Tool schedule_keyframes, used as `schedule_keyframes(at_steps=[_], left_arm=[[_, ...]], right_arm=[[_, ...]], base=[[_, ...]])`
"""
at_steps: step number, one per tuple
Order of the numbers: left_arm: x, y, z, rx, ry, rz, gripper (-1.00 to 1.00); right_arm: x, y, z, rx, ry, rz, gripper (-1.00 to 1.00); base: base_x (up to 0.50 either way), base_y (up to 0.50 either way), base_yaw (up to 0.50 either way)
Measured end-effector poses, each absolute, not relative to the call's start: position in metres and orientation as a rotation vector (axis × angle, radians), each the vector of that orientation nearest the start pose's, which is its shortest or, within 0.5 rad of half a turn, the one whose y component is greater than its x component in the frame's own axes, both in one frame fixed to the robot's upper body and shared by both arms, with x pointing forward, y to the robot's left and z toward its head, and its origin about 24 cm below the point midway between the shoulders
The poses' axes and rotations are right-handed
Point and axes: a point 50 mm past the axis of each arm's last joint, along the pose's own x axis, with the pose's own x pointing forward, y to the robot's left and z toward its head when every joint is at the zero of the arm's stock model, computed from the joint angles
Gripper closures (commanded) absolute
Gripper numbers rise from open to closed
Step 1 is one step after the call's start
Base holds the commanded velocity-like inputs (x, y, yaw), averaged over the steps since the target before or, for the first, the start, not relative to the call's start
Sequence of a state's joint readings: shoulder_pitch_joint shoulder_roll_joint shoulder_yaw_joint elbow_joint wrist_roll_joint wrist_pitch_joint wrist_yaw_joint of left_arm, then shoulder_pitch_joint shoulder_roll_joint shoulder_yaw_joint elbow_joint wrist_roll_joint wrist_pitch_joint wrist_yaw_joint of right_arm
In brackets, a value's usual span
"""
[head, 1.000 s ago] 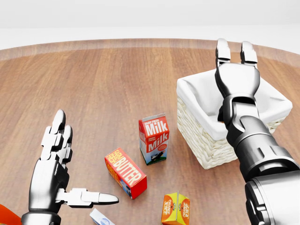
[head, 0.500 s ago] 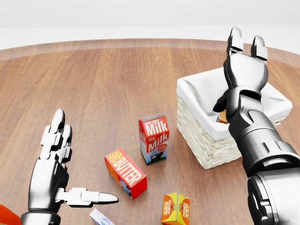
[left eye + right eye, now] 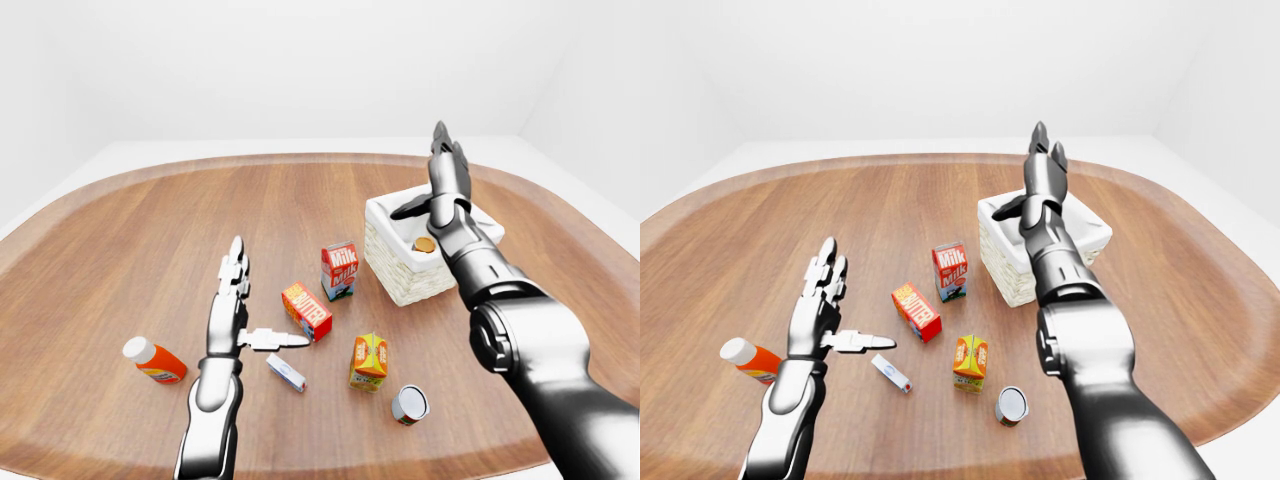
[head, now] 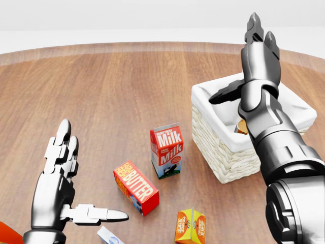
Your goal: Pick up the alphabet soup and the tomato sauce, and put them in the basket.
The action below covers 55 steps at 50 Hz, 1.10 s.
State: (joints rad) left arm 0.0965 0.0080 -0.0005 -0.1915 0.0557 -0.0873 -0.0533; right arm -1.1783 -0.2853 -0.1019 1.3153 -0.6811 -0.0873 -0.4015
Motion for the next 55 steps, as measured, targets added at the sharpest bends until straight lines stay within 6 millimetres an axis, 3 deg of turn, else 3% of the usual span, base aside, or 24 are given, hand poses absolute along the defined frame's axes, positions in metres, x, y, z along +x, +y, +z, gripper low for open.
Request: schedule_keyframes(at_steps=[10, 55], left_arm=[[0.233, 0.153, 0.071, 0.073, -0.181, -0.029, -1.0], [0.233, 0.153, 0.073, 0.074, -0.187, -0.027, -1.0]], right_arm=[[0.422, -0.183, 0.181, -0.8, -0.122, -0.337, -1.0], [0.418, -0.174, 0.176, -0.678, -0.169, -0.289, -1.0]], base=[[0.0, 0.0, 0.0], [0.0, 0.0, 0.0]])
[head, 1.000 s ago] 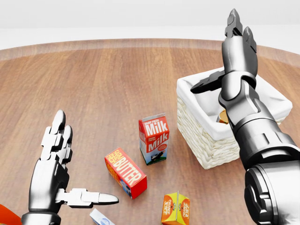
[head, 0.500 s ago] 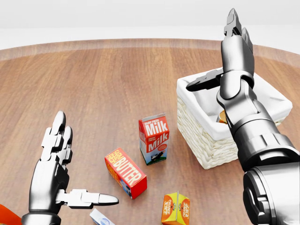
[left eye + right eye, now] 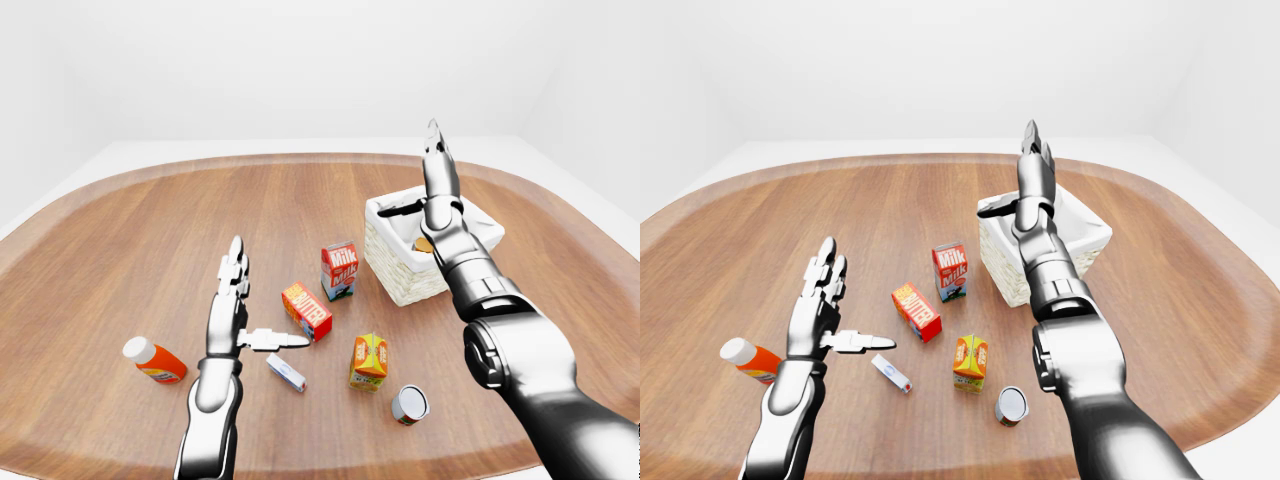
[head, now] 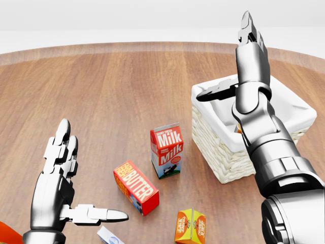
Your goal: Pick up the alphabet soup and the tomato sauce, and put them in the basket.
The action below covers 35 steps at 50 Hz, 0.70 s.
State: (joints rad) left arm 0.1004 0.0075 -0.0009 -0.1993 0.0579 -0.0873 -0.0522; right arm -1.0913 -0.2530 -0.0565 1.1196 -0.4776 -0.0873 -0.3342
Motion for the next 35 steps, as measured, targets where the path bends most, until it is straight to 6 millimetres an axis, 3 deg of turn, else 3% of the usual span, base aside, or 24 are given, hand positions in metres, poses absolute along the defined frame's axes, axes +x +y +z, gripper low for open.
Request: schedule_keyframes(at_steps=[17, 35], left_arm=[[0.234, 0.154, 0.072, 0.072, -0.184, -0.02, -1.0], [0.234, 0.154, 0.07, 0.072, -0.175, -0.018, -1.0]], right_arm=[[0.404, -0.167, 0.185, -0.643, -0.302, -0.233, -1.0], [0.372, -0.153, 0.193, -0.612, -0.448, -0.163, -1.0]], base=[[0.0, 0.0, 0.0], [0.0, 0.0, 0.0]])
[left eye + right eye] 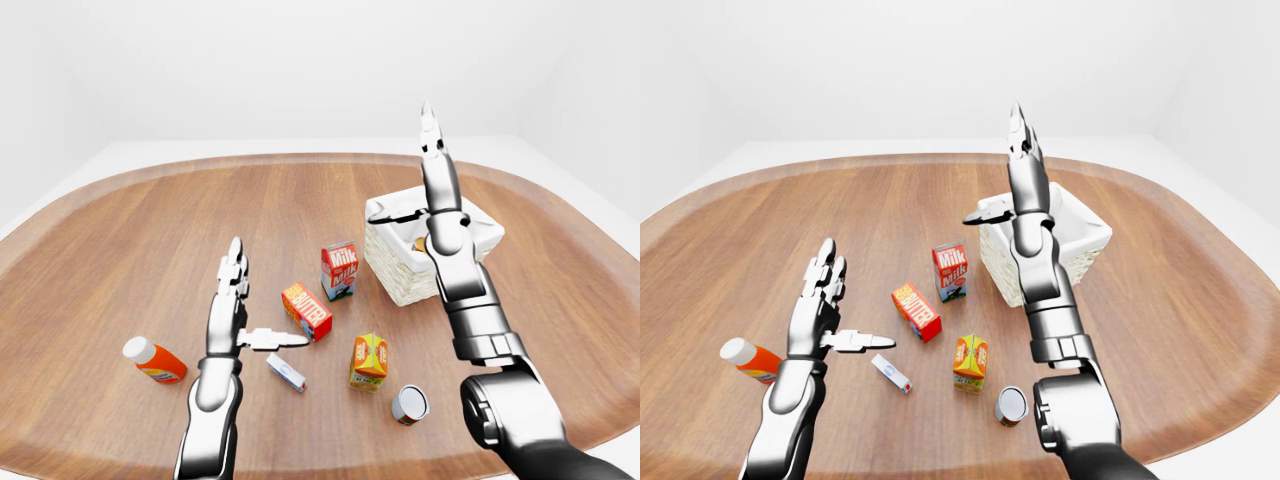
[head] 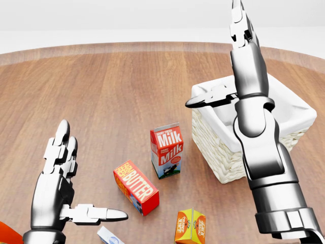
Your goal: Pick up the alphabet soup and the tomato sauce, and put them in the basket.
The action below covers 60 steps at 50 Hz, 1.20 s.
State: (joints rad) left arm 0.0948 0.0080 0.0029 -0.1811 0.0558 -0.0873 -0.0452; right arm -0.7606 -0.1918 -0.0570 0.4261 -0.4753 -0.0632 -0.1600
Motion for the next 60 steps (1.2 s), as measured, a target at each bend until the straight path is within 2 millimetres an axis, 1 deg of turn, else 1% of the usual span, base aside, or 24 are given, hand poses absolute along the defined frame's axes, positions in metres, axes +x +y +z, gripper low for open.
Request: schedule_keyframes(at_steps=[9, 21, 36, 50, 60], left_arm=[[0.234, 0.154, 0.071, 0.072, -0.178, -0.017, -1.0], [0.235, 0.154, 0.071, 0.073, -0.178, -0.017, -1.0], [0.234, 0.154, 0.072, 0.076, -0.182, -0.018, -1.0], [0.234, 0.154, 0.071, 0.077, -0.179, -0.017, -1.0], [0.234, 0.154, 0.071, 0.077, -0.18, -0.016, -1.0]], right_arm=[[0.353, -0.152, 0.19, -0.588, -0.475, -0.153, -1.0], [0.332, -0.154, 0.186, -0.575, -0.494, -0.156, -1.0], [0.31, -0.158, 0.179, -0.559, -0.504, -0.159, -1.0], [0.286, -0.155, 0.178, -0.541, -0.523, -0.145, -1.0], [0.274, -0.157, 0.173, -0.529, -0.524, -0.144, -1.0]], base=[[0.0, 0.0, 0.0], [0.0, 0.0, 0.0], [0.0, 0.0, 0.0], [0.0, 0.0, 0.0], [0.0, 0.0, 0.0]])
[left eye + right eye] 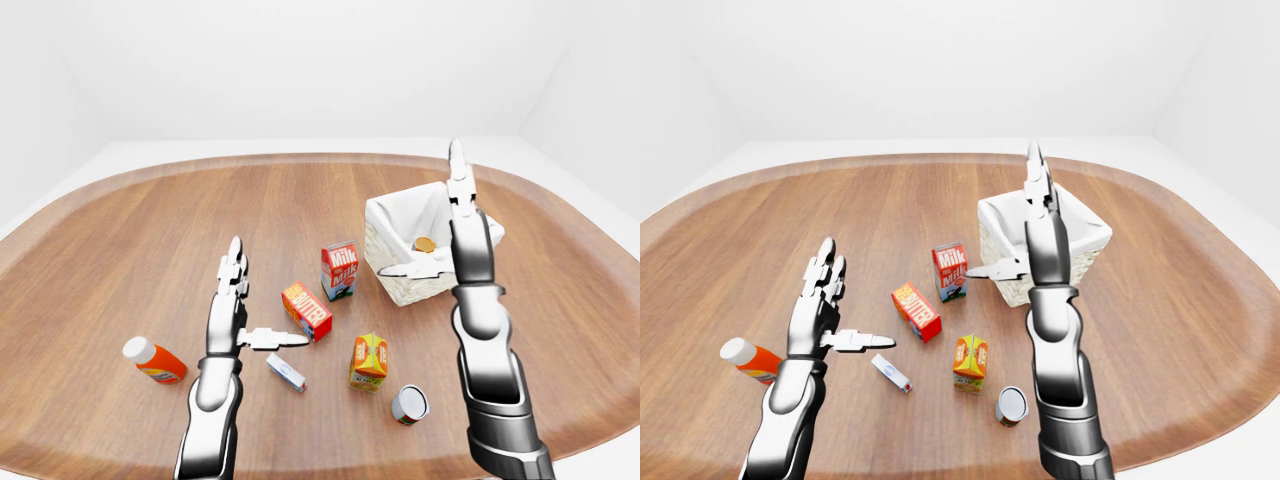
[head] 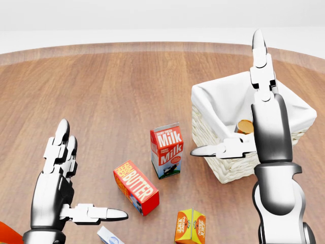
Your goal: Pick up the alphabet soup and the tomato sauce, and put them in the basket.
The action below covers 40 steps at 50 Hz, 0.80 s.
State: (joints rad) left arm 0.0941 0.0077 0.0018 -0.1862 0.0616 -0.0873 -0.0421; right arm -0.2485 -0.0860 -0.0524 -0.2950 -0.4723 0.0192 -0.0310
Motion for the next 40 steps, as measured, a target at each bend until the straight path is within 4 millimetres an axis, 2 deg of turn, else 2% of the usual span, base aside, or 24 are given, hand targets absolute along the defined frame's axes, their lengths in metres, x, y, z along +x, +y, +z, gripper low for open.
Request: schedule_keyframes(at_steps=[40], left_arm=[[0.234, 0.154, 0.071, 0.077, -0.179, -0.014, -1.0]], right_arm=[[0.232, -0.154, 0.148, -0.481, -0.515, -0.134, -1.0]], base=[[0.0, 0.0, 0.0]])
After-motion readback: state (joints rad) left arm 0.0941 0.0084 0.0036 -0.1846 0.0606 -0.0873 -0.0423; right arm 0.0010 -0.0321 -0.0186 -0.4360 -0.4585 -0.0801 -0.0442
